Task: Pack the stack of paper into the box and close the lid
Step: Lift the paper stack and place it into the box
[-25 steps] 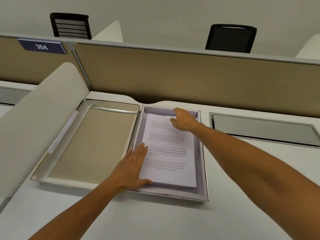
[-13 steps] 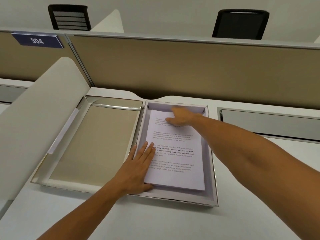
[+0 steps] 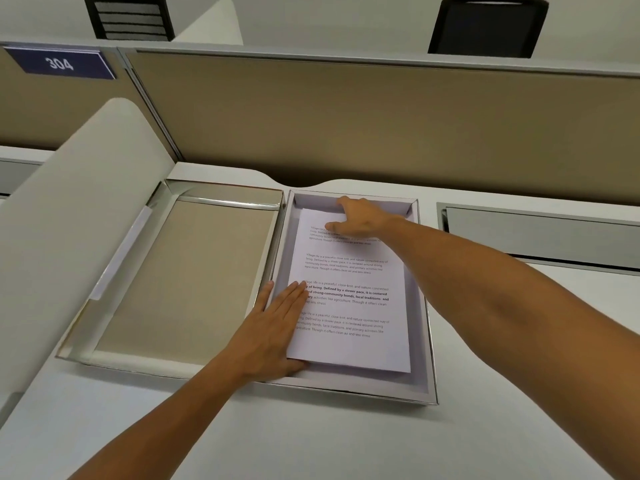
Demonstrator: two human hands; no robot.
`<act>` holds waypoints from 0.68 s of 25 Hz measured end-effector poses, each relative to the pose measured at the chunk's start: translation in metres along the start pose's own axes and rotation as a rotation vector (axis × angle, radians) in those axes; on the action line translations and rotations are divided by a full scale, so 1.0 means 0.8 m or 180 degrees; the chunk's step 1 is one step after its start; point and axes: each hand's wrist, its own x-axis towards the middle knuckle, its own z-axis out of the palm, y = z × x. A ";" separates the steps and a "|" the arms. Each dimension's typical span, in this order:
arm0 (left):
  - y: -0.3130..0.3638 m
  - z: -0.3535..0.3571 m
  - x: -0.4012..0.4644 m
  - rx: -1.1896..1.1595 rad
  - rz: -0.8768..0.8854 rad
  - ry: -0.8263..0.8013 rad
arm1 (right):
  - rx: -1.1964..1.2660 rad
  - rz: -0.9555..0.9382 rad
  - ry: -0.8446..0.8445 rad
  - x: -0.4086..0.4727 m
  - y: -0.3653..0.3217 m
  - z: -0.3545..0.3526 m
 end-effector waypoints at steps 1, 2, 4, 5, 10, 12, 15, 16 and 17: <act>0.000 -0.001 0.000 -0.0018 0.0012 -0.0010 | -0.0002 -0.0006 0.0010 0.000 0.000 0.000; 0.000 -0.002 0.000 -0.0026 0.0014 -0.0024 | 0.0016 -0.0011 0.0017 0.000 0.001 0.001; 0.001 -0.003 0.000 -0.0002 -0.0005 -0.0028 | 0.0061 -0.0034 0.0006 -0.002 0.003 0.002; 0.001 -0.002 0.001 0.0011 -0.0011 -0.0017 | 0.0073 -0.0052 -0.0023 -0.002 0.005 0.002; 0.001 -0.004 -0.003 -0.0245 -0.0058 0.0007 | -0.0076 -0.0261 -0.0067 -0.011 0.007 -0.003; 0.001 -0.010 -0.013 -0.0720 -0.0148 0.0308 | -0.0203 -0.0402 0.0104 -0.018 0.006 -0.006; 0.001 -0.007 -0.045 -0.1381 -0.0910 0.1545 | -0.0138 -0.0488 0.0329 -0.031 0.007 -0.012; 0.002 -0.003 -0.060 -0.1583 -0.1388 0.2074 | -0.0081 -0.0479 0.0376 -0.037 0.007 -0.013; 0.002 0.003 -0.073 -0.1711 -0.1896 0.2553 | -0.0031 -0.0466 0.0407 -0.043 0.005 -0.013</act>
